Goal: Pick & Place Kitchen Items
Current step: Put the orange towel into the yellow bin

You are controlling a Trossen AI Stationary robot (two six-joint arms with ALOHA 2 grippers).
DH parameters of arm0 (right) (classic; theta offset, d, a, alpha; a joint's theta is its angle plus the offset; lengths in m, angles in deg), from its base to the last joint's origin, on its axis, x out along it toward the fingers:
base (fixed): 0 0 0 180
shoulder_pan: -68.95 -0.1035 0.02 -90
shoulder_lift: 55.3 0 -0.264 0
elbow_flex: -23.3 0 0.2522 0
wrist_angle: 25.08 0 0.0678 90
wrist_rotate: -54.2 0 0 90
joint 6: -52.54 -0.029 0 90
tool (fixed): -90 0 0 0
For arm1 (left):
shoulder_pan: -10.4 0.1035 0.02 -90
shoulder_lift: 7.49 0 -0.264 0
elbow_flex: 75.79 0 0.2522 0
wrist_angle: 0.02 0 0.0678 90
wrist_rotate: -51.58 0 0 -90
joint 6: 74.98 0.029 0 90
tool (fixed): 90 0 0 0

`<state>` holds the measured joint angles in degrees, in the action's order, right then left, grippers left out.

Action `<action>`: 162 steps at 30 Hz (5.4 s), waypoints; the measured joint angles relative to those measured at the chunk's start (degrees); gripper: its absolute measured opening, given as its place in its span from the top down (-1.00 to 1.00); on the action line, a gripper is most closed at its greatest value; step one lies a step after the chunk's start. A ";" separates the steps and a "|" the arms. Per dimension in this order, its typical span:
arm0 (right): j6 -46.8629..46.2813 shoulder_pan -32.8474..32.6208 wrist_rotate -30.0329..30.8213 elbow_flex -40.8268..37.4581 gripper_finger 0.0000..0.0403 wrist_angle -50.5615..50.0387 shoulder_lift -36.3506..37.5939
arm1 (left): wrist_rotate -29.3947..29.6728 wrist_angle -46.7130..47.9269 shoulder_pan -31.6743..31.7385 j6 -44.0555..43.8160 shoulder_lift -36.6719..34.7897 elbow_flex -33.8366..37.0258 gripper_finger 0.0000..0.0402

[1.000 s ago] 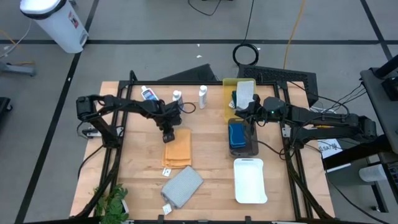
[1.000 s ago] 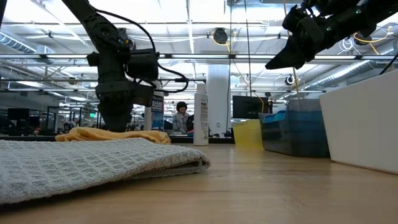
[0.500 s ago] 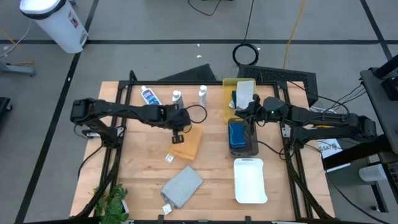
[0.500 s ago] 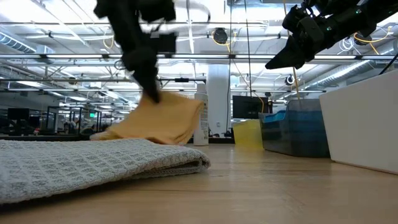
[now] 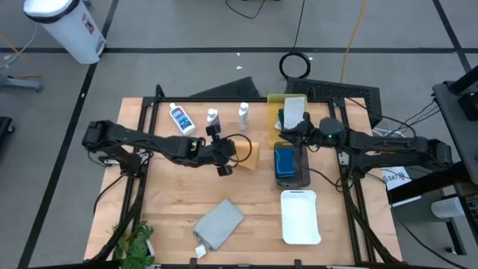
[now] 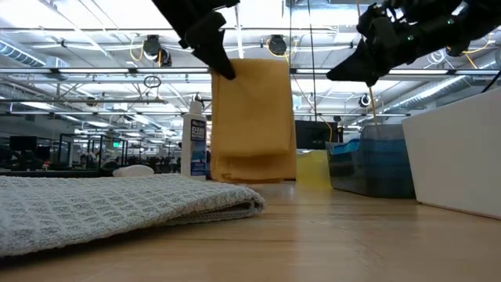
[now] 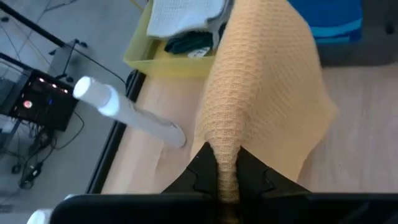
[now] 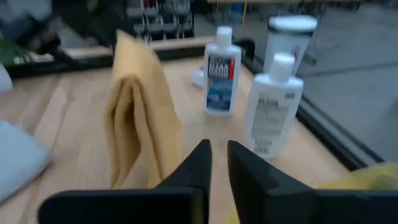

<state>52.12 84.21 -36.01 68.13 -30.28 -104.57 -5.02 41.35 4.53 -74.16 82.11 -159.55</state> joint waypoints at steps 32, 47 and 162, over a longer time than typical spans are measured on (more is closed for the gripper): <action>5.80 -4.85 -5.75 53.94 -0.14 -42.15 -40.69 | -3.52 -3.72 1.46 3.53 3.15 0.00 0.90; 7.61 -4.91 -9.53 53.96 -0.03 -43.44 -48.84 | -4.51 -3.90 1.46 2.78 3.13 0.42 0.90; 42.94 34.67 -10.31 44.12 0.99 -47.93 -39.62 | -11.04 -3.42 1.50 0.41 -12.74 -0.11 0.64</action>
<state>95.06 118.88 -46.32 112.25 -78.21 -144.19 -16.06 37.93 6.03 -73.75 69.37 -159.66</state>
